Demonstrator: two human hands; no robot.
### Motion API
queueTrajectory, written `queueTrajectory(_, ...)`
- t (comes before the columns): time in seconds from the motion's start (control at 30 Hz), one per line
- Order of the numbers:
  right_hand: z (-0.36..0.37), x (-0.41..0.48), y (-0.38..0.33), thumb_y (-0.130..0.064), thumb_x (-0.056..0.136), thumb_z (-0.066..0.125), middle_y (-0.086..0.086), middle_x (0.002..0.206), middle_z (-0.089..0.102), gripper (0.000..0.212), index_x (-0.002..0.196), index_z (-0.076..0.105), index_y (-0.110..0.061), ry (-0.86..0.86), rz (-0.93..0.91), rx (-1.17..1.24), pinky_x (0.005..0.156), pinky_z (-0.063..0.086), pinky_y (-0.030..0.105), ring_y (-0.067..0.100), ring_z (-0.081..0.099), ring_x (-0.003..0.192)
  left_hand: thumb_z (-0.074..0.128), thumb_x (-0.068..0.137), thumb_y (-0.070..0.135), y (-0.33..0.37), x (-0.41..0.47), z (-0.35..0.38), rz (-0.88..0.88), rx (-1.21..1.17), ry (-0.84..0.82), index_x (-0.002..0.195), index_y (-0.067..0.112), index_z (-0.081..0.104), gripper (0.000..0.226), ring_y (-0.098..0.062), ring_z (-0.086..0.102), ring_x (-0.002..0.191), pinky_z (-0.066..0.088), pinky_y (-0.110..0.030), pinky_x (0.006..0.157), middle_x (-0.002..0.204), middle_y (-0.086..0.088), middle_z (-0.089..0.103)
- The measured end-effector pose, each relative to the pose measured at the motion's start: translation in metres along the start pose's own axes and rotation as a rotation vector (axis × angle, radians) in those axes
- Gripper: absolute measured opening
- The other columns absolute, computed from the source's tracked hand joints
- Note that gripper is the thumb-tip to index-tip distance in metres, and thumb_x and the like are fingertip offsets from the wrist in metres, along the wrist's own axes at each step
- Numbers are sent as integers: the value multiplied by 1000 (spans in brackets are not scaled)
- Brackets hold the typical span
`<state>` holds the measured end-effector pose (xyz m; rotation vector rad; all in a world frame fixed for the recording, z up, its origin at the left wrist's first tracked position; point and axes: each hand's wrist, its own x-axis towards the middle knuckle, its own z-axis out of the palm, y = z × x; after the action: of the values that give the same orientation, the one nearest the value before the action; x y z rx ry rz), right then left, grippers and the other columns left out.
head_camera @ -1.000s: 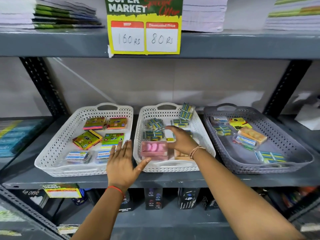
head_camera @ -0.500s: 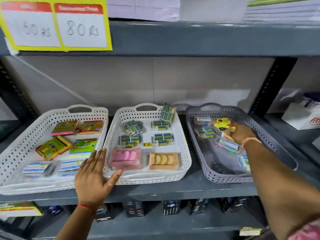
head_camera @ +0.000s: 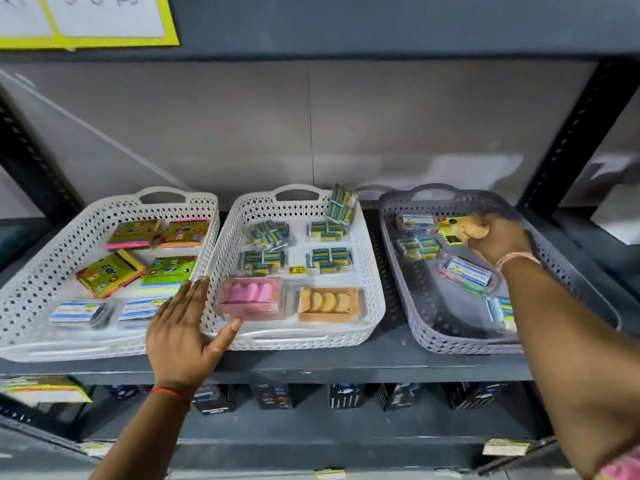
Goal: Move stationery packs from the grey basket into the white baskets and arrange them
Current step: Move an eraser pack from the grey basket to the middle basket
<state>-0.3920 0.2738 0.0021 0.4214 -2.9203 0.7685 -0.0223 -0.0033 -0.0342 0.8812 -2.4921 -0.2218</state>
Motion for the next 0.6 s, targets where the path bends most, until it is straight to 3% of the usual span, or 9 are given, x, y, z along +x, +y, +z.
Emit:
queueTrajectory(0.07, -12, -7, -26, -21, 75, 75, 23, 112, 67, 39, 109, 63, -6, 94, -105, 103, 90, 48, 37, 38, 62, 103, 13, 76, 77, 1, 0, -1, -11, -5, -13, 121, -1, 54, 99, -39, 54, 117, 43, -51, 94, 120, -25, 60)
queueTrajectory(0.13, -18, -26, -61, -19, 73, 77, 19, 111, 69, 38, 106, 63, -6, 73, -238, 280, 84, 48, 25, 33, 64, 103, 11, 75, 78, 2, -1, -3, -17, -15, -24, 122, 0, 54, 100, -38, 52, 118, 42, -50, 96, 122, -24, 60)
queueTrajectory(0.2, -17, -53, -97, -3, 68, 78, 13, 112, 67, 43, 107, 62, -8, -178, -325, 502, 83, 46, 15, 31, 62, 105, 10, 74, 79, 2, -2, -4, -19, -26, -43, 122, 0, 53, 102, -38, 51, 120, 41, -50, 98, 123, -23, 59)
queueTrajectory(0.23, -15, -69, -114, -2, 67, 78, 6, 110, 66, 46, 108, 61, -12, -331, -369, 525, 88, 47, 18, 26, 61, 104, 9, 74, 80, 2, -2, -5, -18, -27, -53, 123, 0, 52, 103, -38, 50, 121, 40, -50, 99, 124, -23, 59)
queueTrajectory(0.3, -3, -98, -139, -6, 67, 79, -8, 105, 61, 47, 110, 60, -16, -542, -496, 375, 85, 49, 21, 13, 57, 96, 7, 72, 81, 1, -3, -7, -20, -26, -74, 125, 1, 51, 105, -36, 49, 123, 39, -48, 101, 126, -23, 57)
queueTrajectory(0.37, 15, -117, -154, -7, 68, 78, -2, 109, 61, 47, 111, 60, -13, -642, -586, 219, 88, 48, 27, 13, 55, 96, 6, 72, 81, 1, -3, -8, -14, -24, -91, 126, 0, 49, 107, -36, 47, 124, 38, -48, 102, 127, -23, 56)
queueTrajectory(0.47, 36, -131, -160, -9, 69, 78, 7, 120, 63, 47, 112, 60, -12, -669, -610, 41, 89, 45, 25, 21, 57, 109, 4, 70, 82, -1, -3, -9, -9, -20, -103, 128, 1, 47, 109, -35, 45, 126, 37, -48, 104, 130, -21, 54)
queueTrajectory(0.6, 47, -133, -161, -8, 69, 77, 9, 124, 61, 49, 115, 58, -11, -654, -586, -11, 87, 44, 26, 24, 56, 112, 0, 67, 84, -2, -2, -9, -3, -14, -102, 130, 3, 44, 112, -33, 42, 129, 33, -46, 106, 133, -20, 52)
